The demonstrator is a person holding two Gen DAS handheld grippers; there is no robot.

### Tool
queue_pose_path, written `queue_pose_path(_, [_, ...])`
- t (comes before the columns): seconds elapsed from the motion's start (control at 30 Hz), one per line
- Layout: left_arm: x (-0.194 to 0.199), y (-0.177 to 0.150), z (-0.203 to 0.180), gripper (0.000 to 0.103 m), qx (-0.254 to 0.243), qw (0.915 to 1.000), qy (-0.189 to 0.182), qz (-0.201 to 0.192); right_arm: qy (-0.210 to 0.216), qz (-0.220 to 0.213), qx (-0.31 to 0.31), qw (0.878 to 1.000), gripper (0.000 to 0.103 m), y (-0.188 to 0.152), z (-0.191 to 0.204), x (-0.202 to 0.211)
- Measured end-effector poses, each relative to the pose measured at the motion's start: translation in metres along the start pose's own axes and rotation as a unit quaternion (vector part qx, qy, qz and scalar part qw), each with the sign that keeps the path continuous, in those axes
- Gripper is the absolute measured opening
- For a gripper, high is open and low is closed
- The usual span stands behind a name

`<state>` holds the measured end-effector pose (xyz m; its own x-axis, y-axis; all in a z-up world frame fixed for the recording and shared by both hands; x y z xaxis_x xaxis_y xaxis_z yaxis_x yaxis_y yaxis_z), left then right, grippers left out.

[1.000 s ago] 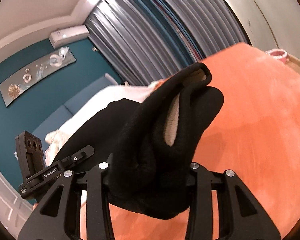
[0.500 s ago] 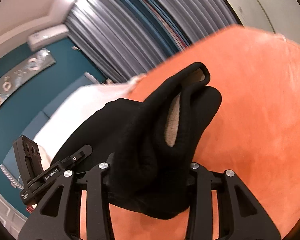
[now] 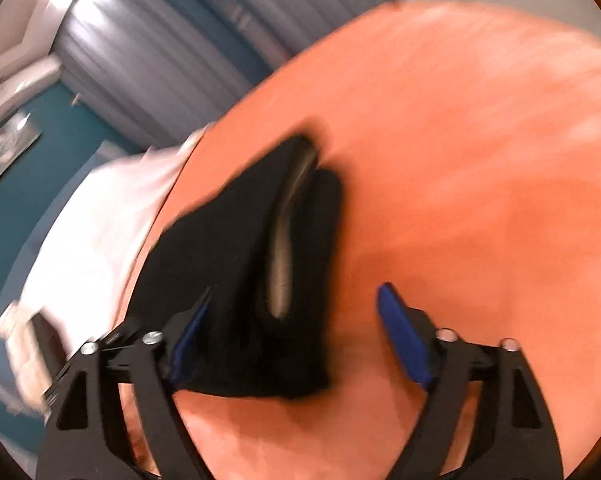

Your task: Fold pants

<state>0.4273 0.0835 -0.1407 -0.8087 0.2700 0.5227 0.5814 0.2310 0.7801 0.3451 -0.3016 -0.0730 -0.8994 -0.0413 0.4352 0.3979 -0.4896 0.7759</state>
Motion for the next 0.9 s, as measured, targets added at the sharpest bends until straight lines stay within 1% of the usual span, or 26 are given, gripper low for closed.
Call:
queue_pose_path(0.03, [0.021, 0.011, 0.005, 0.083, -0.007, 0.9996, 0.018, -0.022, 0.009, -0.019, 0.013, 1.000, 0.066, 0.009, 0.007, 0.015])
queue_pose_path(0.07, [0.032, 0.021, 0.004, 0.083, -0.011, 0.9992, 0.018, -0.033, 0.026, -0.021, 0.032, 0.999, 0.057, 0.018, 0.020, 0.023])
queue_pose_path(0.1, [0.039, 0.034, -0.002, 0.083, -0.013, 0.9991, 0.010, -0.040, 0.042, -0.014, 0.065, 0.997, 0.043, 0.028, 0.045, 0.025])
queue_pose_path(0.17, [0.040, 0.059, -0.025, 0.083, -0.013, 0.9991, -0.011, -0.040, 0.073, 0.008, 0.100, 0.992, 0.034, 0.033, 0.080, 0.015])
queue_pose_path(0.2, [0.036, 0.066, -0.040, 0.083, -0.018, 0.9989, -0.023, -0.037, 0.081, 0.029, 0.113, 0.990, 0.024, 0.031, 0.098, -0.001])
queue_pose_path(0.23, [0.022, 0.072, -0.054, 0.083, -0.025, 0.9989, -0.028, -0.027, 0.079, 0.052, 0.122, 0.988, 0.024, 0.025, 0.109, -0.021])
queue_pose_path(0.27, [0.003, 0.071, -0.068, 0.084, -0.032, 0.9991, -0.027, -0.007, 0.069, 0.068, 0.127, 0.987, 0.024, 0.018, 0.111, -0.038])
queue_pose_path(0.3, [-0.017, 0.066, -0.077, 0.084, -0.038, 0.9989, -0.022, 0.014, 0.035, 0.087, 0.138, 0.986, 0.024, 0.005, 0.106, -0.064])
queue_pose_path(0.33, [-0.037, 0.059, -0.079, 0.084, -0.040, 0.9985, -0.013, 0.034, 0.005, 0.100, 0.141, 0.985, 0.023, -0.005, 0.094, -0.079])
queue_pose_path(0.37, [-0.062, 0.043, -0.073, 0.084, -0.045, 0.9969, 0.009, 0.063, -0.019, 0.109, 0.139, 0.984, 0.020, -0.018, 0.077, -0.093])
queue_pose_path(0.4, [-0.080, 0.030, -0.065, 0.084, -0.047, 0.9950, 0.033, 0.082, -0.029, 0.109, 0.131, 0.985, 0.009, -0.027, 0.060, -0.103])
queue_pose_path(0.43, [-0.096, 0.016, -0.053, 0.091, -0.047, 0.9924, 0.050, 0.101, -0.013, 0.080, 0.117, 0.990, 0.000, -0.030, 0.046, -0.099])
queue_pose_path(0.47, [-0.110, 0.000, -0.038, 0.096, -0.019, 0.9936, 0.023, 0.109, 0.001, 0.075, 0.104, 0.992, 0.000, -0.031, 0.039, -0.096])
queue_pose_path(0.5, [-0.109, -0.002, -0.026, 0.096, 0.017, 0.9959, -0.012, 0.088, 0.022, 0.080, 0.085, 0.993, 0.000, -0.031, 0.033, -0.094])
queue_pose_path(0.53, [-0.106, 0.000, -0.024, 0.096, 0.027, 0.9960, -0.022, 0.082, 0.026, 0.082, 0.084, 0.993, 0.000, -0.030, 0.031, -0.095])
queue_pose_path(0.6, [-0.108, 0.000, -0.033, 0.096, -0.012, 0.9965, 0.000, 0.083, 0.031, 0.087, 0.083, 0.992, 0.000, -0.031, 0.032, -0.095])
queue_pose_path(0.7, [-0.103, 0.003, -0.039, 0.097, -0.030, 0.9964, 0.028, 0.074, 0.031, 0.088, 0.065, 0.994, 0.000, -0.026, 0.035, -0.091])
queue_pose_path(0.73, [-0.098, 0.006, -0.041, 0.095, -0.034, 0.9962, 0.040, 0.070, 0.025, 0.087, 0.052, 0.995, 0.000, -0.023, 0.039, -0.085])
queue_pose_path(0.8, [-0.084, 0.007, -0.044, 0.095, -0.051, 0.9954, 0.057, 0.058, 0.018, 0.075, 0.051, 0.996, 0.001, -0.014, 0.053, -0.066])
queue_pose_path(0.83, [-0.076, 0.006, -0.050, 0.095, -0.068, 0.9942, 0.065, 0.053, 0.023, 0.078, 0.079, 0.994, 0.004, -0.018, 0.062, -0.059])
queue_pose_path(0.87, [-0.073, 0.002, -0.051, 0.095, -0.089, 0.9919, 0.074, 0.053, 0.008, 0.086, 0.108, 0.990, 0.002, -0.013, 0.065, -0.073])
queue_pose_path(0.9, [-0.069, 0.002, -0.049, 0.095, -0.102, 0.9901, 0.080, 0.053, -0.012, 0.110, 0.145, 0.983, 0.000, -0.024, 0.062, -0.082])
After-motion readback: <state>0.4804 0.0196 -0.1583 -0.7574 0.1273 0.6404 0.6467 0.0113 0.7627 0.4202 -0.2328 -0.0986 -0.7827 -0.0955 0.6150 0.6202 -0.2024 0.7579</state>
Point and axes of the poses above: each gripper's, at about its wrist camera, not at the fingertips, and x roughly against the way its jaws point, z to its left, y to its top, the point moved 5 cm from there along -x, roughly the way its jaws point, and after that the axes turned 9 degrees about -z, right-handed, at the moved point
